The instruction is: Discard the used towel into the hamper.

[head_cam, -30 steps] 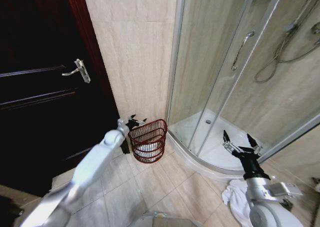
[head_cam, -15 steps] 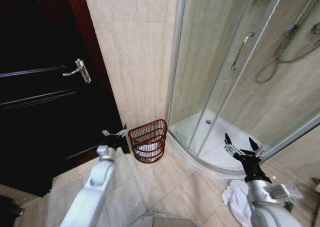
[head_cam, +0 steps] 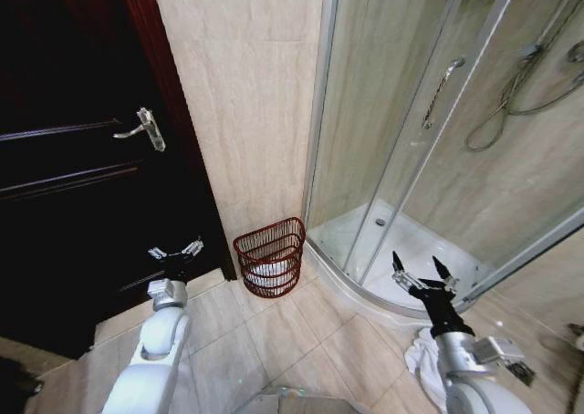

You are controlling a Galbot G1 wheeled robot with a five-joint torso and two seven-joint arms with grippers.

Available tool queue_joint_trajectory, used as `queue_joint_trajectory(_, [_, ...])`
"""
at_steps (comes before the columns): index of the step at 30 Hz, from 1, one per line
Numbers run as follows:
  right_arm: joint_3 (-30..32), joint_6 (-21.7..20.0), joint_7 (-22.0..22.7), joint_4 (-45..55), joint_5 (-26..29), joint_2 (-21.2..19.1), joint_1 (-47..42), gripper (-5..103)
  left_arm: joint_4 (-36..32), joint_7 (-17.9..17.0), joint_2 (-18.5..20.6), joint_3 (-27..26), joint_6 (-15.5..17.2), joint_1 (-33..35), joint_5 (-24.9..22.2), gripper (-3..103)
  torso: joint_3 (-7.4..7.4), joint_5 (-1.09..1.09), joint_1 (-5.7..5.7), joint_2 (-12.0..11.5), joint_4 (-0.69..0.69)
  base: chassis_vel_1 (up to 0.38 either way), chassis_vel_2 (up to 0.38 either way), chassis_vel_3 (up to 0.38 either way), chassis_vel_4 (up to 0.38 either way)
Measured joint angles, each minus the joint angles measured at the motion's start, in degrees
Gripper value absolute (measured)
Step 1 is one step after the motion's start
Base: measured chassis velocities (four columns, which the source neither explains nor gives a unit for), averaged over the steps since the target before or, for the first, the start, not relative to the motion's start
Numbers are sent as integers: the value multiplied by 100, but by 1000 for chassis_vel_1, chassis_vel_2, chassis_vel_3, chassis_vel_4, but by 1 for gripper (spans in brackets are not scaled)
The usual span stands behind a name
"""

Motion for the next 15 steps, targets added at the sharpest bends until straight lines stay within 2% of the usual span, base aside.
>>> queue_joint_trajectory(15, [111,-95,-116,-9,-99,-26,-18,100,58,150,163,94,-140,59,-17,100,0,0,0,-1,0,0,0,0,0])
